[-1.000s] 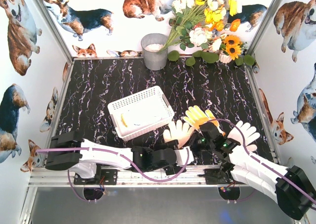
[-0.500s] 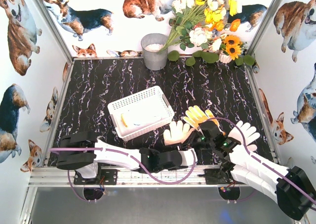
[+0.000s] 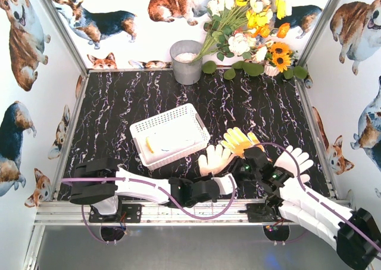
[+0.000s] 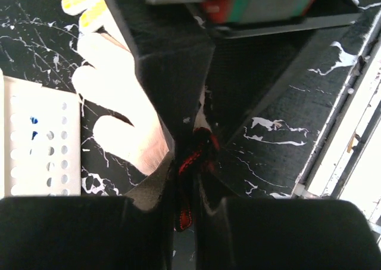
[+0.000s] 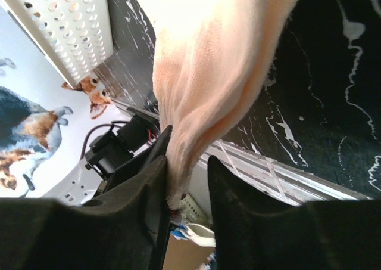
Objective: Put the gloves into the storage basket
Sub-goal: Pick up the glove from the center of the board.
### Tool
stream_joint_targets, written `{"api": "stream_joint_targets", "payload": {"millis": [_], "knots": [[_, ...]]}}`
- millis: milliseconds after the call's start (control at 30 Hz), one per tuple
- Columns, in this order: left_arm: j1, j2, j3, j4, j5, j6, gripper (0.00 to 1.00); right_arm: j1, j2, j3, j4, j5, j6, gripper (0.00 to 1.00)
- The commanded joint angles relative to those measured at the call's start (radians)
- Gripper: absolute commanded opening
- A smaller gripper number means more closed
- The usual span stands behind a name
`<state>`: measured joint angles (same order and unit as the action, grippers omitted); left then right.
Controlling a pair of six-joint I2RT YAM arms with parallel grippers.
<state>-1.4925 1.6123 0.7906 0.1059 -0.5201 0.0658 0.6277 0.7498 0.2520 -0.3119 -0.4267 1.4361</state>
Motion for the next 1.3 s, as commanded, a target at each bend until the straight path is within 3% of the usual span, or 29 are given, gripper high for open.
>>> {"api": "stream_joint_targets", "payload": {"millis": [0, 133, 367, 933, 1267], "knots": [[0.002, -0.018, -0.023, -0.001, 0.007, -0.030, 0.00, 0.004, -0.071, -0.004, 0.058, 0.057, 0.054, 0.44], [0.005, -0.030, -0.027, 0.001, 0.007, -0.039, 0.00, 0.004, -0.114, 0.002, -0.006, 0.115, 0.047, 0.58], [0.005, -0.050, -0.027, 0.002, 0.006, -0.049, 0.00, 0.004, -0.143, -0.034, 0.054, 0.227, 0.098, 0.69], [0.023, -0.121, -0.072, -0.002, -0.004, -0.090, 0.00, 0.004, 0.069, -0.045, 0.150, 0.280, 0.087, 0.71], [0.026, -0.161, -0.092, -0.014, 0.008, -0.085, 0.00, 0.022, 0.257, -0.047, 0.361, 0.265, 0.122, 0.68]]}}
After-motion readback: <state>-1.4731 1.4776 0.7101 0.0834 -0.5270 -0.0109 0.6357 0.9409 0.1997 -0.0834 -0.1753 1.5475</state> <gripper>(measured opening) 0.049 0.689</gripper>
